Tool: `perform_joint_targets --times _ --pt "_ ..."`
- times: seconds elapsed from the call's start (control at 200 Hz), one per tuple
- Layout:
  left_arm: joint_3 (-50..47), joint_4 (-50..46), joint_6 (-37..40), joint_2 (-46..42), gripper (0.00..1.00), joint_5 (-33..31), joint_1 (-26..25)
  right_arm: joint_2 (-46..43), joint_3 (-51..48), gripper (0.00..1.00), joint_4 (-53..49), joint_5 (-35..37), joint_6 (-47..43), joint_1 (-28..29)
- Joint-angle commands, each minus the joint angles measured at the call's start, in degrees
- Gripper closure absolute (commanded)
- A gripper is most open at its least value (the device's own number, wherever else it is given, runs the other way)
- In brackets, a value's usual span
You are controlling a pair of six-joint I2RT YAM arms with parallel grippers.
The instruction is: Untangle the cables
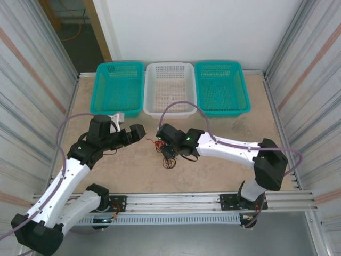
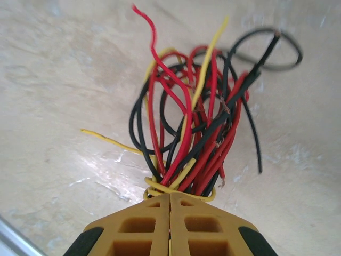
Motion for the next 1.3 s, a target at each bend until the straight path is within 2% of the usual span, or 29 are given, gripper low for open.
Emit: perform_joint_targets --times 0.0,0.215,0.386,0.471,0.872,1.097,1.187,1.298 --pt "-0.12 4.93 -0.93 0.82 0.01 5.32 -0.22 -3.98 4.51 1.0 -5.34 1.46 -8.11 0.69" --pt "-2.6 7.63 -5.58 2.99 0.01 7.28 -0.22 -5.57 12.06 1.0 -9.97 3.04 -14.18 2.48" --pt "-9.7 20.03 -16.55 2.59 0.01 12.98 -0.38 -5.67 16.13 1.0 -10.93 3.15 -17.09 4.21" --pt "-11.4 24.05 -19.59 1.97 0.01 13.76 -0.31 -5.06 17.76 1.0 -11.51 2.83 -17.94 4.98" --pt "-13.84 27.97 -21.57 4.57 0.01 14.84 -0.35 0.01 23.18 1.0 -11.97 -0.22 -20.95 7.54" --pt "-13.79 30.67 -22.62 5.98 0.01 15.98 -0.47 2.48 25.71 1.0 -12.85 0.51 -22.28 8.49" --pt "-14.05 31.24 -23.17 7.03 0.05 16.43 -0.65 2.47 25.63 1.0 -12.15 1.01 -22.51 8.49" --pt "-14.54 32.55 -24.03 8.57 0.15 17.41 -0.83 2.3 25.54 1.0 -11.35 1.23 -22.62 8.58"
